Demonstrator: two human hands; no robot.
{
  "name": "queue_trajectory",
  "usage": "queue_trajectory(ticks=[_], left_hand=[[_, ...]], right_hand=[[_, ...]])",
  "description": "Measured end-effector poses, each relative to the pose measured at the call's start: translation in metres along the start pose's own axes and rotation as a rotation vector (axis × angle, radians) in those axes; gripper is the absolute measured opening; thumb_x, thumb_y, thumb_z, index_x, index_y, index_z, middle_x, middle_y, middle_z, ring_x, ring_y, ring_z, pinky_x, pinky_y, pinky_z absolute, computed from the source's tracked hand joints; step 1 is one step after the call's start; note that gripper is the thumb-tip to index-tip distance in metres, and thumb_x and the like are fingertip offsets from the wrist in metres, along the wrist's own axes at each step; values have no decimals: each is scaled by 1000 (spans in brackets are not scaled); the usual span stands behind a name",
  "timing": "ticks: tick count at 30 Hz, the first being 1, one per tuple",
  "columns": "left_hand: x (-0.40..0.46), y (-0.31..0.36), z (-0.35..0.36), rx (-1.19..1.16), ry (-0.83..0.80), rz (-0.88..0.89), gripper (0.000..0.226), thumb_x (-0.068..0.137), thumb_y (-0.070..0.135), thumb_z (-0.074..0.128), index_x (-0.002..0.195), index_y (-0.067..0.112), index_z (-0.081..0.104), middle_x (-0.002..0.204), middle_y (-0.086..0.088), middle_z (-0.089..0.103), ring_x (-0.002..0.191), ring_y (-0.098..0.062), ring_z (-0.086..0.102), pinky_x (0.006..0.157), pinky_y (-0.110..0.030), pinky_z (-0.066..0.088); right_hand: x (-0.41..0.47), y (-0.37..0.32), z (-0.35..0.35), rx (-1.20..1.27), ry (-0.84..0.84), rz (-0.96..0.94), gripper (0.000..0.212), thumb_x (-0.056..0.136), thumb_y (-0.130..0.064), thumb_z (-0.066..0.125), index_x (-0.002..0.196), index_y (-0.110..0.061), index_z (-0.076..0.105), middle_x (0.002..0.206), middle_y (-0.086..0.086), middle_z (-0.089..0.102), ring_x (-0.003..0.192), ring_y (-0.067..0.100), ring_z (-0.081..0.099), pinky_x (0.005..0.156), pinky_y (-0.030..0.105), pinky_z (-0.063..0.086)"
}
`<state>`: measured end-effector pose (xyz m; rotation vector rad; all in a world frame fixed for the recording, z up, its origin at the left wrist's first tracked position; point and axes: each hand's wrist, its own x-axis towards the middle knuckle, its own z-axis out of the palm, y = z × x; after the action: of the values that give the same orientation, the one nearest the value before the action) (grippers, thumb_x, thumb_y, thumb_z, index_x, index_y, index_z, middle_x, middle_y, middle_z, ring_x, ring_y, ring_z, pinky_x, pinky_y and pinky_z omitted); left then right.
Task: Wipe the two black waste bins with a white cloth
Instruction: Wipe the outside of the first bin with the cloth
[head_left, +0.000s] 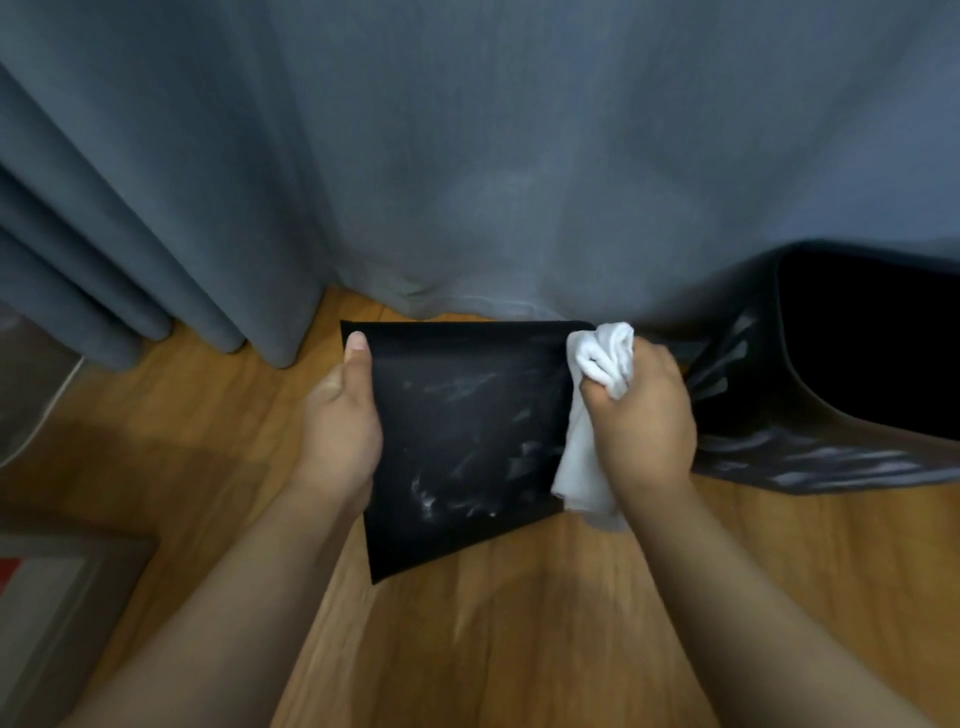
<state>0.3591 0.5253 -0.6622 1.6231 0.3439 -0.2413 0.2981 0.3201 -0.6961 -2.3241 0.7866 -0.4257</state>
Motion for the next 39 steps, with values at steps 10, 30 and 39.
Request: queue_trajectory(ticks=[10, 30, 39], left_hand=[[0, -2, 1, -3, 56, -1, 43, 102, 49, 39, 80, 19, 62, 74, 9, 67, 72, -7, 65, 70, -25, 51], [3, -3, 3, -56, 28, -44, 43, 102, 49, 41, 88, 16, 64, 90, 0, 71, 89, -17, 69, 83, -33, 55], [4, -5, -1, 25, 0, -38, 53, 95, 62, 41, 87, 14, 63, 95, -6, 70, 91, -21, 67, 89, -45, 54]], right_hand=[[-27, -30, 15, 110, -110, -216, 20, 81, -24, 61, 101, -19, 59, 93, -11, 49, 85, 12, 55, 65, 15, 33], [-19, -27, 14, 32, -83, 0, 28, 83, -29, 62, 110, -22, 56, 104, -1, 56, 95, 20, 58, 74, 32, 46], [-45, -50, 19, 66, -181, -261, 30, 79, -24, 66, 107, -23, 57, 100, -7, 54, 91, 14, 54, 68, 24, 42]])
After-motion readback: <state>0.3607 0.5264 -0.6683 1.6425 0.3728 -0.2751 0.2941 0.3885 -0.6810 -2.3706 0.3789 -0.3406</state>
